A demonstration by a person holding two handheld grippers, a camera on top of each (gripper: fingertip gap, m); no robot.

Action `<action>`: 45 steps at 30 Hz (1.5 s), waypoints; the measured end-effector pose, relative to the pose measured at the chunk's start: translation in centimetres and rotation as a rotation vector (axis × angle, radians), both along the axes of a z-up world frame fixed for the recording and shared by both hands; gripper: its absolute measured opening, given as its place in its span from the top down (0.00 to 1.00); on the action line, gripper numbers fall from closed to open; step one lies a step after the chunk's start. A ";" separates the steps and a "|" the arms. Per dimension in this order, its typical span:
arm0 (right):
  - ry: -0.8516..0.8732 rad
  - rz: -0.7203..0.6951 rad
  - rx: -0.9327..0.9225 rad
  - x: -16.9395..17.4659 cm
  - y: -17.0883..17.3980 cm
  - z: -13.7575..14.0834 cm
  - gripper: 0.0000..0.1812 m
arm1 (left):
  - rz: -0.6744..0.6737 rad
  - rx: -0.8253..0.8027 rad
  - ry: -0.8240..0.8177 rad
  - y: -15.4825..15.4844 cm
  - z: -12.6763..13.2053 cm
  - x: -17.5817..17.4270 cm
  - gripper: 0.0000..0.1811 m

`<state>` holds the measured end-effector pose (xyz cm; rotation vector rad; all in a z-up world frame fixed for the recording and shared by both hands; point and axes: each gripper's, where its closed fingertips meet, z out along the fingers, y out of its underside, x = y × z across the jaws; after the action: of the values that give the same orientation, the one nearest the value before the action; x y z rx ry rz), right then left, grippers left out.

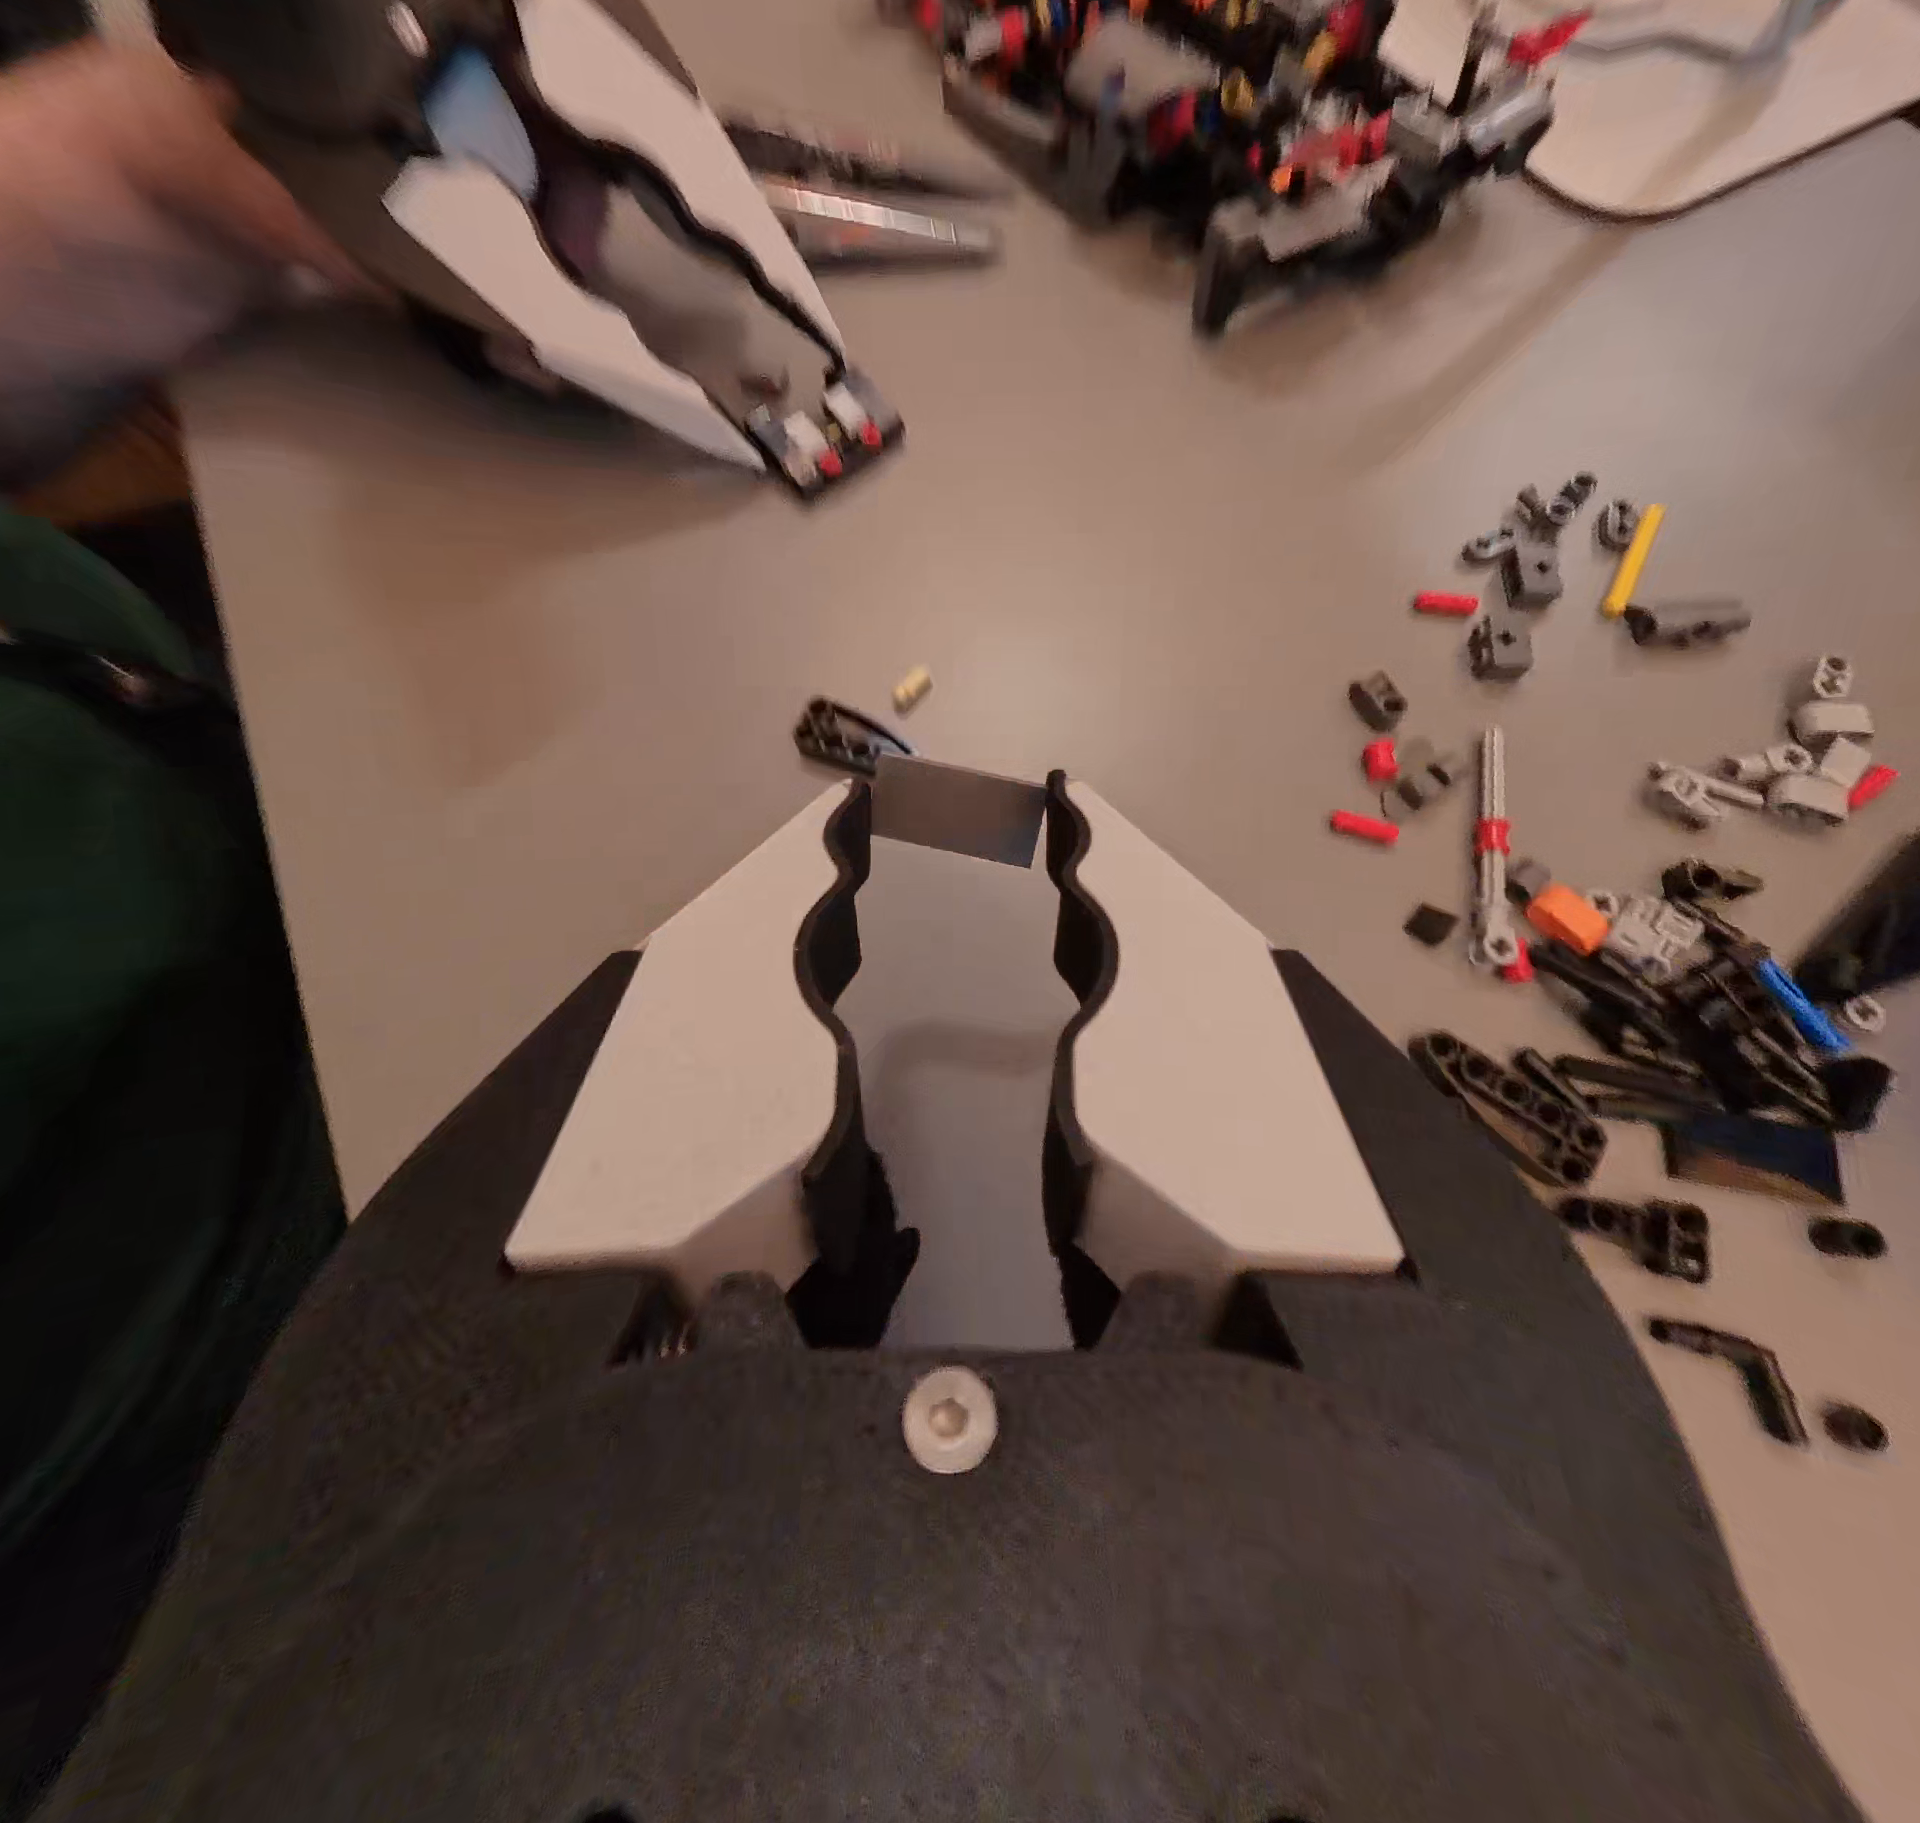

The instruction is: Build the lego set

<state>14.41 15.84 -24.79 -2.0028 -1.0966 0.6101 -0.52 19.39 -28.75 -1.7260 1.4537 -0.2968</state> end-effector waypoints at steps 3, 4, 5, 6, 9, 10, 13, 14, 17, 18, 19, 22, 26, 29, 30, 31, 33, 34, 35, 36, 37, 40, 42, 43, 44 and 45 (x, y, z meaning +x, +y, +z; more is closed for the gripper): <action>-0.129 0.032 -0.009 -0.2 -0.9 -2.1 0.82 | 0.003 0.025 -0.006 0.1 0.2 -0.1 0.80; -0.168 0.042 -0.010 -0.3 -1.1 -2.8 0.82 | 0.015 0.037 -0.013 0.4 0.5 -0.2 0.80; -0.203 0.051 -0.010 -0.4 -1.2 -3.4 0.82 | 0.021 0.036 -0.019 0.5 0.6 -0.2 0.78; -0.230 0.058 -0.006 -0.5 -1.2 -3.9 0.82 | 0.023 0.029 -0.023 0.6 0.5 -0.3 0.77; -0.256 0.086 -0.008 -1.2 -1.3 -4.8 0.82 | 0.036 0.016 -0.007 0.9 0.1 -0.5 0.76; -0.254 0.093 -0.005 -1.4 -1.2 -4.8 0.82 | 0.039 0.019 -0.007 0.9 0.1 -0.5 0.76; -0.252 0.096 0.005 -1.7 -0.9 -4.8 0.82 | 0.038 0.016 0.016 0.9 -0.2 -0.5 0.78; -0.252 0.095 0.011 -1.6 -0.7 -4.7 0.82 | 0.031 0.013 0.019 0.8 -0.3 -0.5 0.79; -0.251 0.098 0.008 -1.7 -0.5 -4.8 0.82 | 0.012 0.015 0.032 0.5 -0.4 -0.3 0.82; -0.250 0.100 0.010 -1.7 -0.4 -4.8 0.82 | 0.006 0.007 0.036 0.4 -0.4 -0.3 0.84; -0.246 0.104 0.009 -1.8 -0.4 -4.8 0.82 | -0.008 0.000 0.036 0.1 -0.5 -0.1 0.84; -0.234 0.106 0.012 -2.0 -0.4 -4.7 0.82 | -0.059 0.017 0.058 -0.8 -0.5 0.4 0.85; -0.223 0.109 0.012 -2.1 -0.3 -4.7 0.82 | -0.050 0.072 0.015 -0.3 1.2 0.2 0.84; -0.219 0.115 0.016 -2.3 -0.1 -4.6 0.82 | -0.042 0.024 0.005 0.3 1.6 -0.1 0.79; -0.217 0.118 0.020 -2.4 0.0 -4.5 0.82 | -0.054 0.016 0.017 0.4 1.5 -0.1 0.76; -0.213 0.122 0.022 -2.5 0.1 -4.4 0.82 | -0.059 0.011 0.040 0.5 1.3 -0.1 0.73; -0.204 0.125 0.026 -2.7 0.3 -4.3 0.82 | -0.066 0.004 0.113 0.8 0.5 -0.1 0.73; -0.195 0.123 0.027 -2.8 0.5 -4.2 0.82 | -0.072 0.012 0.127 0.9 0.4 0.0 0.75; -0.186 0.118 0.025 -2.8 0.6 -4.1 0.82 | -0.089 -0.002 0.134 0.8 0.2 0.2 0.74; -0.181 0.113 0.024 -2.9 0.8 -4.0 0.82 | -0.098 -0.022 0.143 0.6 -0.1 0.3 0.73; -0.181 0.112 0.026 -2.9 0.9 -4.0 0.82 | -0.100 -0.028 0.144 0.7 -0.3 0.4 0.75; -0.196 0.116 0.025 -3.0 1.0 -4.1 0.82 | -0.111 -0.036 0.144 0.7 -0.4 0.6 0.77; -0.209 0.113 0.022 -3.0 1.1 -4.1 0.82 | -0.090 -0.028 0.142 1.0 -0.4 0.7 0.79; -0.211 0.111 0.022 -3.0 1.2 -4.1 0.82 | -0.082 -0.028 0.143 1.0 -0.4 0.8 0.79; -0.211 0.110 0.023 -3.1 1.3 -4.0 0.82 | -0.075 -0.025 0.145 1.0 -0.4 1.0 0.80; -0.209 0.108 0.025 -3.2 1.5 -3.9 0.82 | -0.067 -0.022 0.145 1.0 -0.4 1.1 0.80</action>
<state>11.23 17.31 -28.66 -2.0301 -1.3372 0.4464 0.56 20.40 -29.15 -1.7492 1.6208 -0.2280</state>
